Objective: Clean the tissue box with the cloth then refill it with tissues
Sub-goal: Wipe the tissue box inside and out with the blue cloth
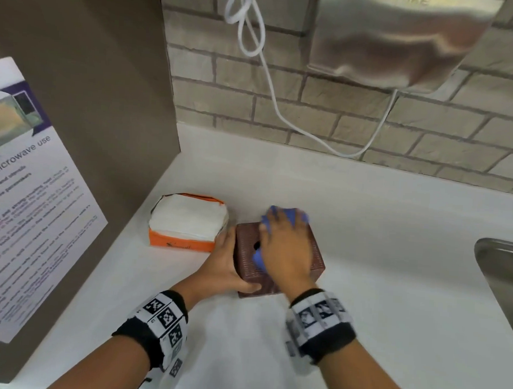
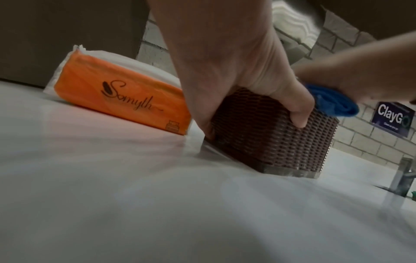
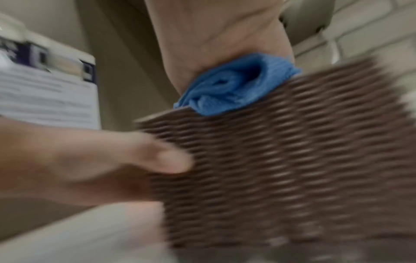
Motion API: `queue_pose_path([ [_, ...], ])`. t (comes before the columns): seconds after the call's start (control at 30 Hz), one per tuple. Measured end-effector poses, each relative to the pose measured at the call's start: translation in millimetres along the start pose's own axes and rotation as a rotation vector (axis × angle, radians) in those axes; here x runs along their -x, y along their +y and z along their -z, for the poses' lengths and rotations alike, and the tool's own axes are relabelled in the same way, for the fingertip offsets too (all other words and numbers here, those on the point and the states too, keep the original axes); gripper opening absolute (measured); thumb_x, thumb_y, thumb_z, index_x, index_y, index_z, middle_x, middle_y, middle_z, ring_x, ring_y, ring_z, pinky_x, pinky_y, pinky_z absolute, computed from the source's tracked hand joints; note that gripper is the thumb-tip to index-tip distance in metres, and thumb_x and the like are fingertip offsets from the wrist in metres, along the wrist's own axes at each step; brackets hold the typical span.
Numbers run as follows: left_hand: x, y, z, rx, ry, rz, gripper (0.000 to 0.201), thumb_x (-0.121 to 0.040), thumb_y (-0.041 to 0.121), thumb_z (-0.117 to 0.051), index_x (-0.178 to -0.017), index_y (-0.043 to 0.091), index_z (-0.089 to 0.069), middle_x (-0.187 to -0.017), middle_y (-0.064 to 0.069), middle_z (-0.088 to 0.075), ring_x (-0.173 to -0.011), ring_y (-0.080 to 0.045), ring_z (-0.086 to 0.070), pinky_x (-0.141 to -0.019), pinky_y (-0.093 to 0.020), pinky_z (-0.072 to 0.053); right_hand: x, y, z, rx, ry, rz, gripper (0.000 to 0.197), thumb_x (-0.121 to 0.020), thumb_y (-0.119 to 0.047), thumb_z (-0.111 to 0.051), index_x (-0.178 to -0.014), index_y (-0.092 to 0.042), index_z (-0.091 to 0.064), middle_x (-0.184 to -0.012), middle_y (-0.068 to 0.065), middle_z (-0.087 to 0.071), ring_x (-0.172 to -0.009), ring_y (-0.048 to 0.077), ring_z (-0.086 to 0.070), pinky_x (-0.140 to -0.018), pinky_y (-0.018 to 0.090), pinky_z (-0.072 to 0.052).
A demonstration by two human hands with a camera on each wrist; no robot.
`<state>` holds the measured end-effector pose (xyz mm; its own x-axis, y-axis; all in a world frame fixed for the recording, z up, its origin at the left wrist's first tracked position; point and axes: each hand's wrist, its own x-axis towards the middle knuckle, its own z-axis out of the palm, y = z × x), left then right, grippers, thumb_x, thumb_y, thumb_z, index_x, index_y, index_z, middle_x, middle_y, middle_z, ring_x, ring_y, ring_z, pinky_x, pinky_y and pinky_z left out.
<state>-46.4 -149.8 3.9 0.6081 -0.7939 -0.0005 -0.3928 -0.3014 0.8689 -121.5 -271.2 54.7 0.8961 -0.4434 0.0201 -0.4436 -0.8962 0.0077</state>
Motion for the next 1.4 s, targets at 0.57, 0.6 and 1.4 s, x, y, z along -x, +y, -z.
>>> queue_pose_path([
  [0.57, -1.2, 0.4, -2.7, 0.024, 0.003, -0.011, 0.037, -0.089, 0.002, -0.059, -0.117, 0.019, -0.042, -0.109, 0.002, -0.051, -0.111, -0.017, -0.046, -0.11, -0.026, -0.037, 20.3, -46.0, -1.9, -0.354, 0.088, 0.156, 0.048, -0.093, -0.032, -0.031, -0.134, -0.017, -0.053, -0.146, 0.005, -0.045, -0.139, 0.028, -0.033, -0.115, 0.044, -0.028],
  [0.6, -1.4, 2.8, -2.0, 0.03, -0.018, -0.02, 0.044, -0.085, 0.002, -0.065, -0.12, 0.014, -0.041, -0.111, 0.005, -0.049, -0.113, -0.016, -0.044, -0.105, -0.014, -0.036, 18.2, -40.7, 0.3, -0.365, 0.088, 0.182, 0.048, -0.094, -0.033, -0.031, -0.133, -0.017, -0.054, -0.146, 0.003, -0.046, -0.14, 0.028, -0.033, -0.116, 0.042, -0.027],
  [1.4, -2.5, 0.0, -1.1, 0.135, -0.03, 0.034, 0.07, -0.075, 0.012, -0.076, -0.132, 0.019, -0.036, -0.115, 0.027, -0.048, -0.117, 0.013, -0.044, -0.098, -0.006, -0.035, 24.1, -34.5, -9.2, -0.32, 0.211, 0.108, 0.04, -0.086, -0.023, -0.059, -0.125, -0.013, -0.062, -0.136, 0.007, -0.057, -0.133, 0.027, -0.04, -0.111, 0.043, -0.036],
])
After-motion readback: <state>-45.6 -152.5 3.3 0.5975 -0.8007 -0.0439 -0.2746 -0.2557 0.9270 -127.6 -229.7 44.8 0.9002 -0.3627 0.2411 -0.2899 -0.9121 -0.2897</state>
